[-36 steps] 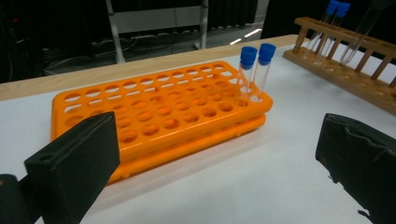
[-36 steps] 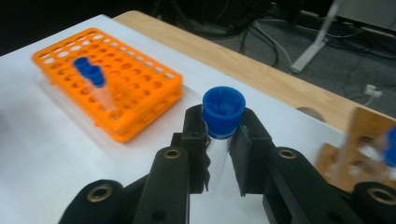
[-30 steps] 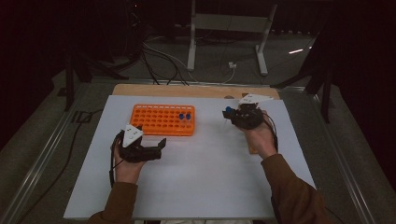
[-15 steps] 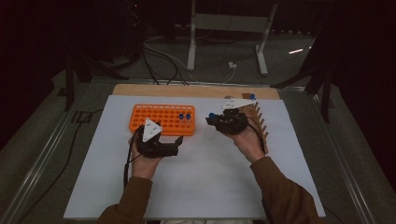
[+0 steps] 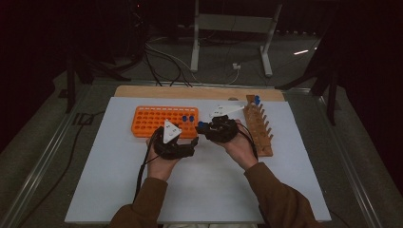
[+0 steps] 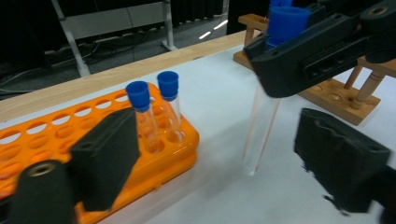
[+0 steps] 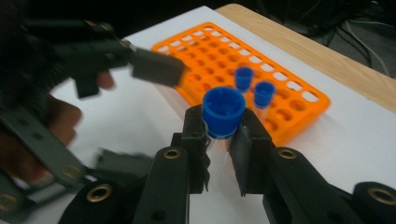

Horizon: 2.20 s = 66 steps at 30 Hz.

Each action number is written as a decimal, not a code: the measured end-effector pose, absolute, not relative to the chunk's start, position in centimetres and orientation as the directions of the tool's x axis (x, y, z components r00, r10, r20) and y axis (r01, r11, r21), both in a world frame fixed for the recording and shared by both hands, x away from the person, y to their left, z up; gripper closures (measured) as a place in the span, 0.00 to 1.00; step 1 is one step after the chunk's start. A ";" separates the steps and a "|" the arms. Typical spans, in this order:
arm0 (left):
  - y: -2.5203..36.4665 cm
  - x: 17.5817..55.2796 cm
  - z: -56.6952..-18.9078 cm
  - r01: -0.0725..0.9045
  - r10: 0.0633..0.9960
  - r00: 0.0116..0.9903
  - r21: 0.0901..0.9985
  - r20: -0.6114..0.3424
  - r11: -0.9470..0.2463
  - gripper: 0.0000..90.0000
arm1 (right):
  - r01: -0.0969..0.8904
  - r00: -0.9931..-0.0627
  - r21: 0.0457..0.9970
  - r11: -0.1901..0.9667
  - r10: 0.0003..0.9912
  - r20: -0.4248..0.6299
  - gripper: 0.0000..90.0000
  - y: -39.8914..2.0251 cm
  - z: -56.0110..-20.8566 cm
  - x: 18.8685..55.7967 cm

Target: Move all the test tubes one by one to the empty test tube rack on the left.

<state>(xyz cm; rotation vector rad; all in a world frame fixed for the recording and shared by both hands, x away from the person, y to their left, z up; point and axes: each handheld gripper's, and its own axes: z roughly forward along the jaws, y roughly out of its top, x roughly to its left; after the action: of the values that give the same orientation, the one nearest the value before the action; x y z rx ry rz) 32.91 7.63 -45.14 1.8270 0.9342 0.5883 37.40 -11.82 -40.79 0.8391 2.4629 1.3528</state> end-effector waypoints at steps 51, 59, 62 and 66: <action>9.8 34.4 -44.9 0.286 0.813 0.582 0.935 0.002 -0.208 0.87 | 0.361 -0.760 0.860 0.360 0.648 0.047 0.00 -15.6 -41.3 36.6; 10.9 35.8 -45.1 0.297 0.836 0.549 0.939 -0.020 -0.172 0.87 | 0.363 -0.735 0.872 0.329 0.676 0.051 0.00 -17.7 -41.4 35.9; 11.1 36.3 -45.4 0.306 0.846 0.533 0.938 -0.026 -0.164 0.87 | 0.365 -0.727 0.874 0.320 0.685 0.052 0.00 -18.3 -41.5 35.5; 11.2 36.8 -45.8 0.314 0.856 0.516 0.935 -0.024 -0.163 0.87 | 0.363 -0.717 0.876 0.316 0.696 0.046 0.00 -19.0 -42.0 34.8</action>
<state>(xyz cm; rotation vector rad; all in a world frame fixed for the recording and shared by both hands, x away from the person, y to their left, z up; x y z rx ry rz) 36.80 11.20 -45.81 1.7241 0.9929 0.6561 34.79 -18.96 -42.03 0.9473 2.2480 1.3609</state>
